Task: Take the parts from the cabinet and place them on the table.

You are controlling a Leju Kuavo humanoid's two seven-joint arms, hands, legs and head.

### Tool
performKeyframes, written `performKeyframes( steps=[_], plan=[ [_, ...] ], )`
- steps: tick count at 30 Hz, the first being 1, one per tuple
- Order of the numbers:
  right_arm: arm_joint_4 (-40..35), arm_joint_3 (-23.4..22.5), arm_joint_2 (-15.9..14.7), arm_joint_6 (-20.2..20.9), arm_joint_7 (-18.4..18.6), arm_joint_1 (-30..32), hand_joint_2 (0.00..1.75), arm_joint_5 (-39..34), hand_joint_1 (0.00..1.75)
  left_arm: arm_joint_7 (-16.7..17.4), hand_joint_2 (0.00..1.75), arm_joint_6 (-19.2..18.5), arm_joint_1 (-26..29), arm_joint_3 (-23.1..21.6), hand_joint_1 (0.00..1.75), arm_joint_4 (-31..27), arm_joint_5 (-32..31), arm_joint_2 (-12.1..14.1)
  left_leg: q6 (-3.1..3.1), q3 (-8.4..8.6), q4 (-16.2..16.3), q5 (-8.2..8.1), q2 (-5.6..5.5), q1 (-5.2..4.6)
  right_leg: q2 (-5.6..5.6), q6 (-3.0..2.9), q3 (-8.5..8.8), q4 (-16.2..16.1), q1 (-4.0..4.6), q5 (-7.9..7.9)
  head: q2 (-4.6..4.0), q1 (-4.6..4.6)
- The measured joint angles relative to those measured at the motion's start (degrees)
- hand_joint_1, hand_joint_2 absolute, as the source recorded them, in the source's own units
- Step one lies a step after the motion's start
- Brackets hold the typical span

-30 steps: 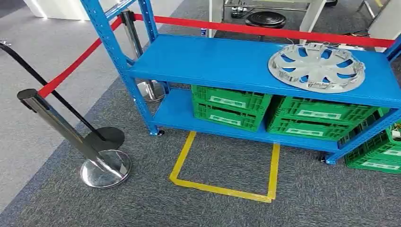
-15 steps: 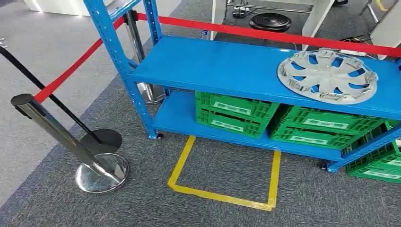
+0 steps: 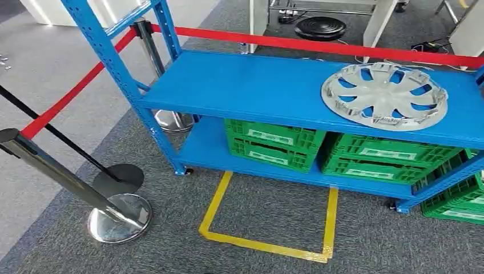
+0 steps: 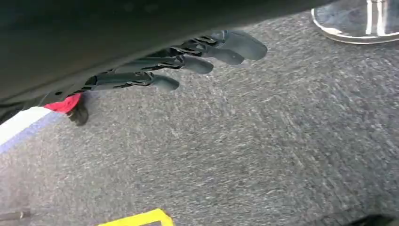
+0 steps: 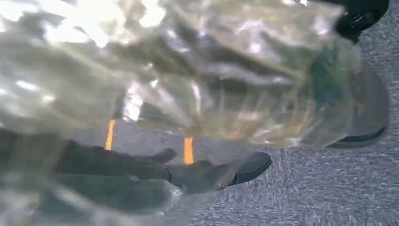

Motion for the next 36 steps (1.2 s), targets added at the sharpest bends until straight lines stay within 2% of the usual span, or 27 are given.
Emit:
performKeyframes(
  steps=[1, 2, 3, 4, 6, 8, 9, 11, 12, 13, 14, 16, 17, 18, 19, 21, 23, 24, 26, 27, 28, 29, 32, 33, 34, 35, 36],
  plan=[
    [-0.04, 0.0, 0.0, 0.0, 0.02, 0.0, 0.0, 0.0, 0.0, 0.0, 0.0, 0.0, -0.01, 0.0, 0.0, 0.04, 0.02, 0.0, 0.59, 1.69, -4.85, 3.52, 0.0, -0.21, 0.03, 0.07, 0.78, -0.03, 0.11, -0.5, 0.0, 0.02],
    [-0.05, -0.02, 0.06, 0.0, 0.02, 0.12, 0.0, 0.0, 0.0, 0.0, 0.0, 0.0, 0.04, -0.02, 0.0, 0.15, 0.02, 0.08, 1.53, 2.94, -7.83, 4.69, 0.02, -0.66, 0.05, 0.14, 0.66, -0.16, -0.11, -0.89, 0.0, 0.14],
    [-0.05, -0.11, 0.2, 0.0, 0.04, -0.11, 0.0, 0.0, 0.0, -0.04, 0.0, 0.0, -0.06, 0.0, 0.0, 0.26, 0.07, 0.04, 1.91, 3.62, -8.82, 3.92, 0.13, -0.78, 0.16, 0.58, 0.79, -0.03, 0.4, -1.43, 0.0, 0.4],
    [-0.05, -0.24, 0.22, 0.0, 0.04, -0.15, 0.0, 0.0, 0.0, -0.04, 0.0, 0.0, -0.21, 0.0, 0.0, 0.33, 0.07, 0.18, 1.97, 4.38, -10.35, 2.61, 0.12, -0.99, 0.03, 0.87, 0.6, -0.17, 0.12, -1.44, -0.02, 0.35],
    [-0.09, -0.24, 0.24, 0.0, 0.2, -0.17, 0.0, 0.0, 0.0, -0.04, 0.0, 0.0, -0.17, 0.02, 0.0, 0.46, 0.2, 0.22, 2.16, 4.41, -10.62, 2.55, 0.05, -1.13, -0.2, 1.37, 0.96, -1.02, -0.09, -1.39, 0.0, 0.15],
    [-0.22, -0.39, 0.22, -0.02, 0.2, -0.18, 0.0, 0.0, 0.0, -0.04, 0.0, 0.0, 0.11, 0.0, 0.0, 0.46, 0.11, 0.13, 2.3, 5.98, -12.83, 2.97, 0.06, -0.41, -0.27, 2.03, 1.51, -0.58, 0.0, -1.9, 0.0, 0.31],
    [-0.24, -0.42, 0.22, -0.02, 0.2, -0.22, 0.0, 0.0, 0.0, -0.04, 0.0, 0.0, 0.07, -0.02, 0.0, 0.46, 0.04, 0.09, 2.49, 6.39, -13.14, 2.85, 0.08, -0.3, -0.22, 2.32, 0.03, 2.1, -0.02, -3.28, 0.0, 0.37],
    [-0.22, -0.52, 0.22, -0.02, 0.2, -0.24, 0.0, 0.0, 0.0, -0.04, 0.0, 0.0, -0.08, 0.0, 0.0, 0.46, 0.04, -0.07, 2.61, 6.83, -13.13, 2.24, 0.09, -0.23, -0.22, 2.91, -5.5, 10.91, -0.33, -6.66, 0.0, 0.39],
    [-0.22, -0.55, 0.22, 0.0, 0.2, -0.2, 0.0, 0.0, 0.0, -0.07, 0.0, -0.02, -0.09, 0.0, 0.0, 0.46, 0.04, -0.13, 2.6, 7.18, -13.13, 1.86, 0.09, -0.22, -0.22, 3.16, -8.06, 14.45, -0.52, -7.41, 0.0, 0.33],
    [-0.22, -0.55, 0.22, 0.0, 0.24, -0.07, 0.0, 0.0, 0.0, -0.04, 0.0, -0.02, -0.04, 0.0, 0.0, 0.46, 0.07, -0.15, 2.54, 7.74, -13.12, 1.41, 0.08, -0.15, -0.24, 3.41, -9.69, 15.76, -0.68, -6.45, 0.0, 0.33],
    [-0.24, -0.52, 0.22, -0.02, 0.24, 0.01, 0.0, 0.0, 0.0, -0.04, 0.0, -0.02, 0.03, 0.0, 0.0, 0.48, 0.07, -0.17, 2.34, 8.56, -13.12, 0.86, 0.05, -0.02, -0.24, 3.62, -9.75, 14.04, -0.82, -3.74, 0.0, 0.31],
    [-0.22, -0.59, 0.2, -0.02, 0.24, 0.01, 0.0, 0.0, 0.0, -0.04, 0.0, -0.02, 0.14, -0.02, 0.0, 0.48, 0.07, -0.26, 1.76, 10.4, -13.11, -0.38, 0.04, 0.33, -0.3, 4.04, -6.89, 5.14, -1.21, 3.39, 0.0, 0.33],
    [-0.22, -0.63, 0.22, -0.02, 0.24, 0.01, 0.0, 0.0, 0.0, -0.04, 0.0, -0.02, 0.15, -0.02, 0.0, 0.48, 0.07, -0.26, 1.34, 11.02, -13.13, -1.0, 0.07, 0.37, -0.38, 4.26, -5.51, 1.82, -1.36, 4.96, 0.0, 0.35],
    [-0.24, -0.66, 0.39, -0.02, 0.33, 0.01, 0.0, 0.0, 0.0, -0.04, 0.0, -0.02, -0.03, 0.0, 0.0, 0.61, 0.07, -0.15, 0.88, 11.06, -12.95, -1.37, -0.09, 0.01, -0.28, 4.13, -5.31, 1.76, -0.94, 4.16, -0.02, 0.79],
    [-0.26, -0.7, 0.35, 0.0, 0.31, -0.17, 0.0, 0.0, 0.0, -0.04, 0.0, -0.02, -0.15, 0.0, 0.0, 0.61, 0.07, -0.24, 0.63, 10.8, -12.75, -1.47, -0.13, 0.02, -0.29, 3.07, -4.52, 0.94, -0.98, 3.56, 0.02, 0.9],
    [-0.33, -0.79, 0.35, -0.02, 0.41, 0.04, 0.0, -0.02, 0.0, -0.04, 0.0, -0.02, -0.25, 0.0, 0.0, 0.68, 0.2, -0.26, 0.35, 11.05, -13.32, -1.46, -0.08, 0.13, -0.15, 2.27, -4.67, 1.01, -0.7, 3.26, 0.02, 0.15],
    [-0.37, -0.85, 0.35, 0.0, 0.41, 0.27, 0.0, 0.0, 0.0, -0.04, 0.0, -0.02, -0.43, 0.0, 0.0, 0.77, 0.15, -0.26, -0.19, 11.52, -12.9, -2.45, 0.03, 0.25, -0.16, 1.51, -3.83, 0.38, -1.1, 3.11, 0.0, 0.2],
    [-0.37, -0.92, 0.35, -0.02, 0.39, 0.23, 0.0, 0.0, 0.0, -0.04, 0.0, -0.02, -0.45, 0.0, 0.0, 0.77, 0.07, -0.33, -0.38, 10.56, -10.54, -3.46, 0.03, 0.22, -0.22, 1.06, -3.27, 0.12, -1.09, 2.82, 0.0, -0.26],
    [-0.37, -1.05, 0.35, -0.02, 0.37, 0.06, 0.0, 0.0, 0.0, -0.04, 0.0, -0.02, -0.51, 0.0, 0.0, 0.79, 0.04, -0.33, -0.69, 4.89, -0.72, -7.09, 0.04, 0.24, -0.33, 0.51, -2.63, 0.0, -1.02, 2.29, 0.0, -0.46],
    [-0.37, -1.12, 0.35, -0.02, 0.37, 0.01, 0.0, 0.0, 0.0, -0.04, 0.0, -0.02, -0.5, 0.0, 0.0, 0.83, 0.07, -0.35, -0.71, 2.04, 3.6, -8.11, 0.03, 0.24, -0.31, 0.36, -2.32, 0.0, -0.95, 1.96, 0.0, -0.53],
    [-0.37, -1.14, 0.35, -0.02, 0.37, 0.05, 0.0, 0.0, 0.0, -0.04, 0.0, -0.04, -0.42, 0.0, 0.0, 0.85, 0.07, -0.35, -0.62, 0.29, 5.45, -7.67, 0.03, 0.24, -0.27, 0.32, -1.92, 0.0, -0.89, 1.65, 0.0, -0.5],
    [-0.37, -1.14, 0.35, -0.02, 0.39, 0.07, 0.0, 0.0, 0.0, -0.04, 0.0, -0.09, -0.26, -0.02, 0.0, 0.89, 0.07, -0.35, -0.45, -0.18, 4.78, -5.67, 0.03, 0.23, -0.15, 0.33, -1.4, 0.0, -0.84, 1.29, 0.0, -0.55],
    [-0.37, -1.27, 0.35, -0.02, 0.44, 0.14, 0.0, 0.0, 0.0, -0.04, 0.0, -0.15, -0.25, -0.02, 0.0, 1.16, 0.07, -0.44, 0.93, 3.25, -7.47, 4.6, 0.03, -0.13, -0.01, 0.77, 0.71, -0.07, -0.61, -0.15, 0.0, -0.61],
    [-0.37, -1.27, 0.39, 0.0, 0.44, 0.19, 0.0, 0.0, 0.0, -0.04, 0.0, -0.15, -0.28, -0.02, 0.0, 1.25, 0.07, -0.39, 1.47, 3.85, -8.16, 3.87, 0.12, -0.42, -0.02, 1.01, 0.44, -0.18, -0.47, -0.59, -0.02, -0.46],
    [-0.39, -1.31, 0.42, -0.02, 0.44, 0.03, 0.0, 0.0, 0.0, -0.04, 0.0, -0.15, -0.45, 0.0, 0.0, 1.36, 0.07, -0.46, 1.59, 4.73, -9.83, 3.36, 0.1, -0.47, 0.15, 1.39, 0.51, -0.1, -0.36, -0.88, 0.0, -0.44],
    [-0.39, -1.36, 0.42, -0.02, 0.44, -0.04, 0.0, 0.0, 0.0, -0.04, 0.0, -0.17, -0.61, 0.0, 0.0, 1.44, 0.07, -0.42, 1.46, 4.93, -10.4, 2.39, 0.11, -0.52, -0.06, 1.65, 0.29, -0.22, -0.46, -0.91, -0.02, -0.35],
    [-0.42, -1.36, 0.42, -0.02, 0.46, -0.03, 0.0, 0.0, 0.0, -0.04, 0.0, -0.18, -0.6, 0.02, 0.0, 1.49, 0.09, -0.44, 1.58, 4.88, -10.53, 2.4, 0.0, -0.66, -0.19, 1.93, 0.46, -0.68, -0.56, -0.84, 0.0, -0.33]
  ],
)
